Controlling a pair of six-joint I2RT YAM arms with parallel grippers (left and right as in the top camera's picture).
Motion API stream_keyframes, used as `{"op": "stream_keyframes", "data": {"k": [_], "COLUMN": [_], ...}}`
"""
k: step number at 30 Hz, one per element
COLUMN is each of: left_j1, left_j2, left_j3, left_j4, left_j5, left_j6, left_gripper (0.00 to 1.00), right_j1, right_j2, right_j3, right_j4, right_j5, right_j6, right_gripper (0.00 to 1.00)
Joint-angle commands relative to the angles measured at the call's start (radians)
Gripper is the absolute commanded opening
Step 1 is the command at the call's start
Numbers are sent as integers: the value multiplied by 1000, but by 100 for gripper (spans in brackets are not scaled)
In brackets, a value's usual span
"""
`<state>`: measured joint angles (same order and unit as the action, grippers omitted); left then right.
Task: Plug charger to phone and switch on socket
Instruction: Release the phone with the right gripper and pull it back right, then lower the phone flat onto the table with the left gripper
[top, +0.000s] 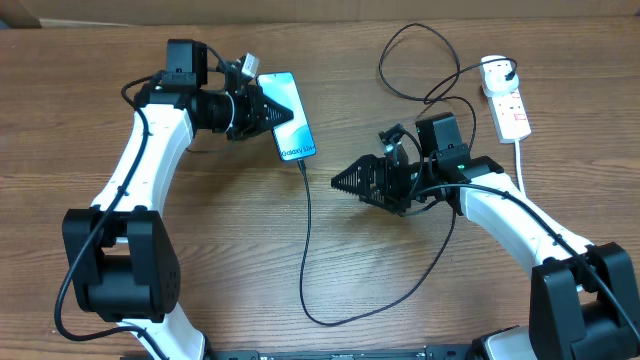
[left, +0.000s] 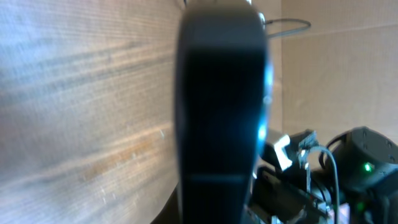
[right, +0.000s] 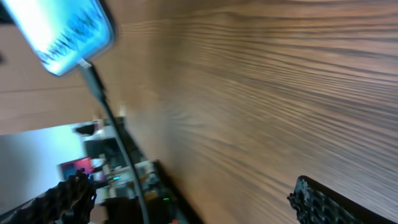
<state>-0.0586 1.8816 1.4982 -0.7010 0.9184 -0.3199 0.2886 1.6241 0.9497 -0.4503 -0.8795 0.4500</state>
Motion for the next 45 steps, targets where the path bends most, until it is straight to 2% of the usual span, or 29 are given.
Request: {"op": "stream_keyframes", "data": {"k": [1,2,5,9,18,27,41,45], "left_j1": [-23,-34,-63,-113,-144,-135,-138,-138], "left_j2": [12,22,42,85,229,337,369,369], "left_j3": [7,7,7,7,7,7,7,7], "left_j4": [88,152,220,224,284,351,357,305], "left_j5": [-16,-16,-48,-103,-103,16,4,-90], "left_j6": [-73,-114,-101,-50,-103,-171,-185,-182], "left_gripper": [4,4,4,4,4,5,7,8], "right_j1": [-3,-3,-3,-2,-3,-3,-3,-3], "right_j2": [-10,-10,-10,-10,-10,-10,-10,-10], "right_j3": [11,11,11,11,11,11,11,11], "right_j4": [-43,-74,-121,-175,-259,-258,-255,-255], "right_j5": [132,165,205,225,235,236,235,235], "right_j6": [-64,-66,-67,-105,-171,-171,-171,-171], "right_gripper": [100,100,100,100,100,100,100,100]}}
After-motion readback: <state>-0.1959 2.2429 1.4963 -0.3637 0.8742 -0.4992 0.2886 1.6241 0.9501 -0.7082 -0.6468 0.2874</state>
